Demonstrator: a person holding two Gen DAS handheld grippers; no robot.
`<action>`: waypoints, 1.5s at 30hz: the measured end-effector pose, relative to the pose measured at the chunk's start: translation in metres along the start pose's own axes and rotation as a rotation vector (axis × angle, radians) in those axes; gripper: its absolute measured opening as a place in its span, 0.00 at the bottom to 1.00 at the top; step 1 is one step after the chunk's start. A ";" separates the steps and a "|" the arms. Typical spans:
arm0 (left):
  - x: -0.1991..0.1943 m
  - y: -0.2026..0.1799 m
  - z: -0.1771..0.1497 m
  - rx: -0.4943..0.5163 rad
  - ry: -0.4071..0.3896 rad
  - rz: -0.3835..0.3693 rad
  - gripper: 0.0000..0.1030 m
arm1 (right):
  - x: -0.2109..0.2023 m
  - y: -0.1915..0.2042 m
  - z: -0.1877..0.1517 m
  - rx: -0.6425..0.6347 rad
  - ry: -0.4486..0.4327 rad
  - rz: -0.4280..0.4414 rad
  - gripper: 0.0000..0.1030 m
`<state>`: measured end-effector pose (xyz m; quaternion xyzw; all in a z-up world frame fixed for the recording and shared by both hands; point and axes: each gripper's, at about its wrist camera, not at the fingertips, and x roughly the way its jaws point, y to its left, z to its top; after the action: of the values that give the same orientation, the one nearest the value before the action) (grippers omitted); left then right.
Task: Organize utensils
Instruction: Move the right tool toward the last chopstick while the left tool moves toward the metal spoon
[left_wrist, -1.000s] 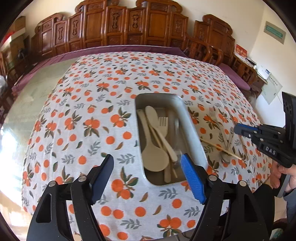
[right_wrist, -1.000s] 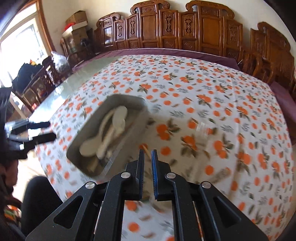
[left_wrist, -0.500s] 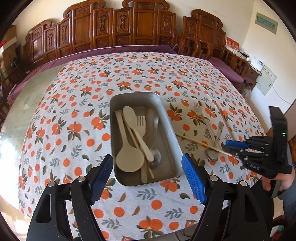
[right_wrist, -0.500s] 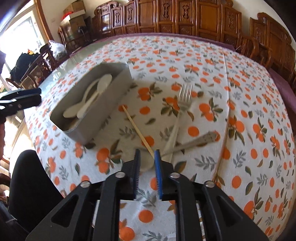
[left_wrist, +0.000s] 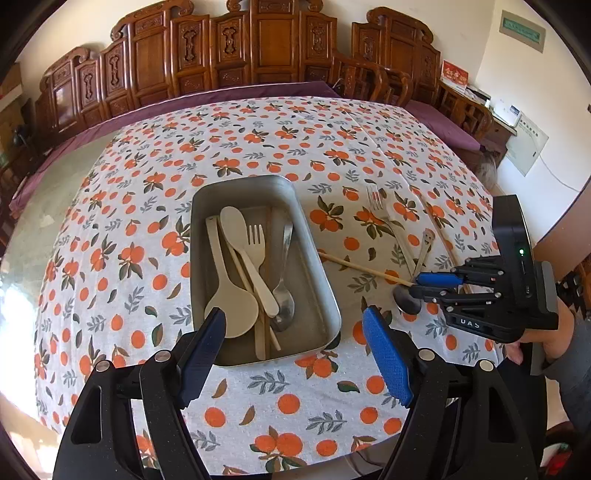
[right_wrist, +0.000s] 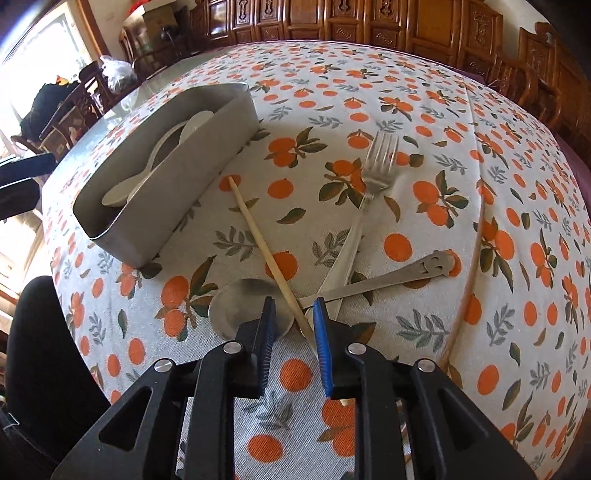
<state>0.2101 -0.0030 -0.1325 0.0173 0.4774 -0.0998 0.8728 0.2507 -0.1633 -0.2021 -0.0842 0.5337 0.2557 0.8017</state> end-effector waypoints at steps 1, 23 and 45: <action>0.000 -0.001 0.000 0.001 0.000 0.000 0.71 | 0.001 0.001 0.001 -0.005 0.004 -0.002 0.22; 0.020 -0.039 0.013 0.068 0.023 -0.044 0.71 | -0.052 -0.028 -0.027 0.116 -0.111 -0.059 0.06; 0.121 -0.125 0.035 0.240 0.188 -0.129 0.38 | -0.064 -0.070 -0.065 0.248 -0.159 -0.083 0.06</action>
<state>0.2789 -0.1493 -0.2064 0.0999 0.5418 -0.2097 0.8078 0.2138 -0.2706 -0.1811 0.0139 0.4919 0.1604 0.8556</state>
